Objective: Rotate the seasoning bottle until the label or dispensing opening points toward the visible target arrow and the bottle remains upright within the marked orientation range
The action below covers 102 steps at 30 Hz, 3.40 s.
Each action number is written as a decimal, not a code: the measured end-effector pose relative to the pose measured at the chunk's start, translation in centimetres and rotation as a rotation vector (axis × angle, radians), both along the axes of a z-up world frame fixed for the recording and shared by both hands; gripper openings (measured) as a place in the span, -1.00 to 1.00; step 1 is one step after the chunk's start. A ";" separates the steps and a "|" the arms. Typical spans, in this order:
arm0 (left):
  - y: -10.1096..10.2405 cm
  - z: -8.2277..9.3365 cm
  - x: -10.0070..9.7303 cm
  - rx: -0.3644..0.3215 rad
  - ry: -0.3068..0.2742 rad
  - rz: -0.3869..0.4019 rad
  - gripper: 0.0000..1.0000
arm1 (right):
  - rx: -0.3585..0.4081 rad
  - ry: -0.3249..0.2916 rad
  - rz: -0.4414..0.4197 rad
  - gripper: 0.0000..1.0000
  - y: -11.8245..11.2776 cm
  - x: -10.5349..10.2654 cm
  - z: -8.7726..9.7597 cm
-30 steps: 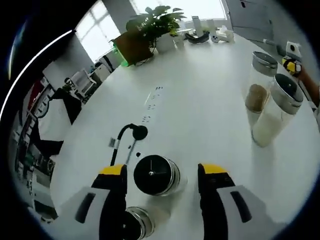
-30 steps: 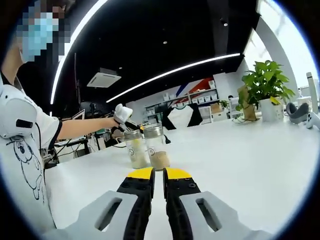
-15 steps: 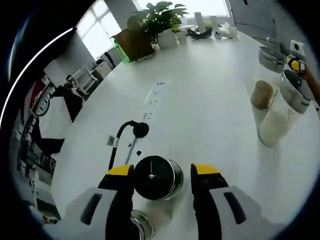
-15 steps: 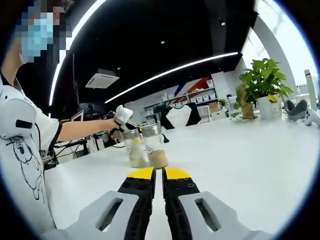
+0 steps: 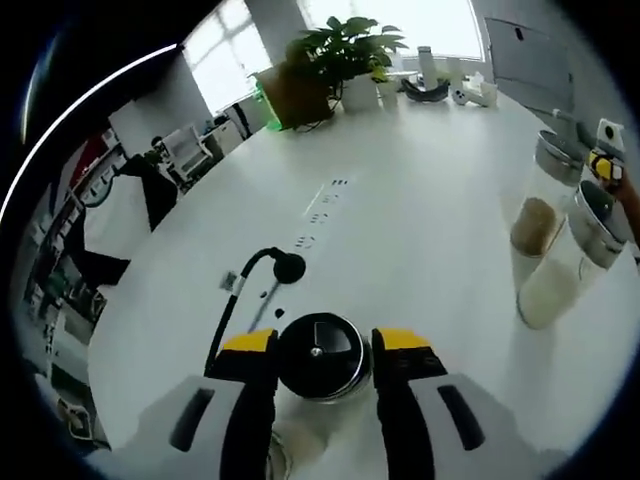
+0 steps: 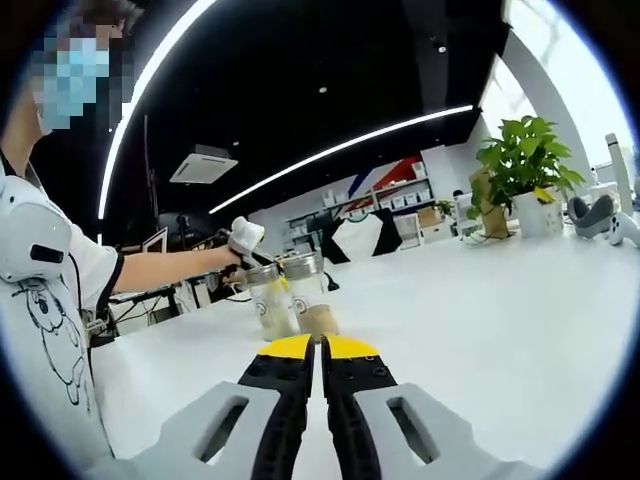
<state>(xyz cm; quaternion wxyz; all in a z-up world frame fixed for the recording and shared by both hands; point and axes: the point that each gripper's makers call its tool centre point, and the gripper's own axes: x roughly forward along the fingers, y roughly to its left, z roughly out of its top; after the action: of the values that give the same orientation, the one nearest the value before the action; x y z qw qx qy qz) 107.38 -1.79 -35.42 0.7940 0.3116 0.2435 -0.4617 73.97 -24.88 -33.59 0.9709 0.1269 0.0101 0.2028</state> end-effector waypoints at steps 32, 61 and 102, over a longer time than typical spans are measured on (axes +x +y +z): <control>2.1 4.0 -7.3 -0.314 -0.018 0.048 -0.32 | -0.004 -0.087 0.088 -1.00 3.5 -0.6 3.4; 0.7 1.2 -13.9 -0.340 0.042 -0.011 -0.31 | -0.002 -0.102 0.169 -1.00 5.1 -0.9 4.4; 2.6 5.1 -16.8 -0.745 -0.159 0.191 -0.05 | 0.048 -0.103 0.231 -1.00 6.2 1.4 4.1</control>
<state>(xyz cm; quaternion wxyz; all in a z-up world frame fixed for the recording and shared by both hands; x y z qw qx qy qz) 90.62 0.82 -30.29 0.9086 0.0127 0.0248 -0.4168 75.35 -18.63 -29.47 0.9371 0.1376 -0.0300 0.3195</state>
